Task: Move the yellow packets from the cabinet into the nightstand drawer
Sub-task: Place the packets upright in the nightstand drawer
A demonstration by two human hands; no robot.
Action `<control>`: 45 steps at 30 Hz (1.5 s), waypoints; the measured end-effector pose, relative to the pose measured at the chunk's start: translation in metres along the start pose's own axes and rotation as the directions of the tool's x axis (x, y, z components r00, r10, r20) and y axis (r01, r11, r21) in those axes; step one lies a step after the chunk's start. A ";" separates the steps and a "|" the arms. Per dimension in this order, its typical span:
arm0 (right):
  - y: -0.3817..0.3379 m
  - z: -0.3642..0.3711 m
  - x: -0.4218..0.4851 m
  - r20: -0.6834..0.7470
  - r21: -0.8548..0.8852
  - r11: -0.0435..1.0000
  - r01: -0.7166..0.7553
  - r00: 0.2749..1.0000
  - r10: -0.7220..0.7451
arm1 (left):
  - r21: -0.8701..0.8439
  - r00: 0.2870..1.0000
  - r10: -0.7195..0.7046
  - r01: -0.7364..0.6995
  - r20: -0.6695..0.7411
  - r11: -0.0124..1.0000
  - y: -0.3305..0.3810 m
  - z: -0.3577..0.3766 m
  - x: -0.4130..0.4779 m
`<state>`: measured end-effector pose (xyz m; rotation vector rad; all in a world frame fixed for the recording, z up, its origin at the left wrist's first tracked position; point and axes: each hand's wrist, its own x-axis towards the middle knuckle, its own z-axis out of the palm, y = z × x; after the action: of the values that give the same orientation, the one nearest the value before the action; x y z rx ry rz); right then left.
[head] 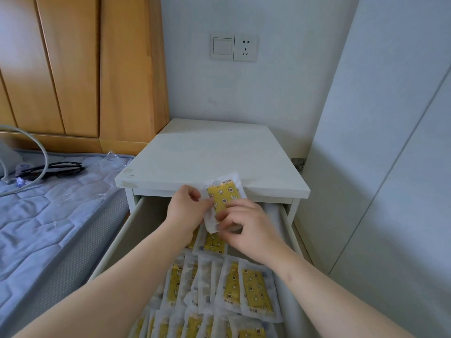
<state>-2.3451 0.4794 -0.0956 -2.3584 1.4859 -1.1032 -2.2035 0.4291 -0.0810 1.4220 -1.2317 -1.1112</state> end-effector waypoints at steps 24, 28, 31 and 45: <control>0.088 0.060 0.001 0.213 -0.047 0.478 -0.877 0.459 0.863 | 0.580 0.938 -0.204 0.005 0.279 0.815 -0.098 0.072 0.096; 0.096 0.071 0.002 0.245 -0.033 0.438 -0.898 0.418 0.875 | 0.732 0.927 -0.148 -0.165 0.343 0.661 -0.117 0.071 0.100; 0.098 0.076 0.002 0.256 -0.051 0.422 -0.905 0.396 0.882 | 0.826 0.937 -0.044 -0.282 0.346 0.488 -0.119 0.068 0.096; 0.037 0.006 -0.006 0.164 0.065 0.605 -0.793 0.607 0.778 | 0.633 0.872 0.117 -0.431 0.475 0.643 -0.035 0.040 0.027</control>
<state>-2.3694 0.4640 -0.1210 -1.3269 2.0062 -0.7470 -2.2344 0.4021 -0.1238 1.5060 -2.3020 -0.7082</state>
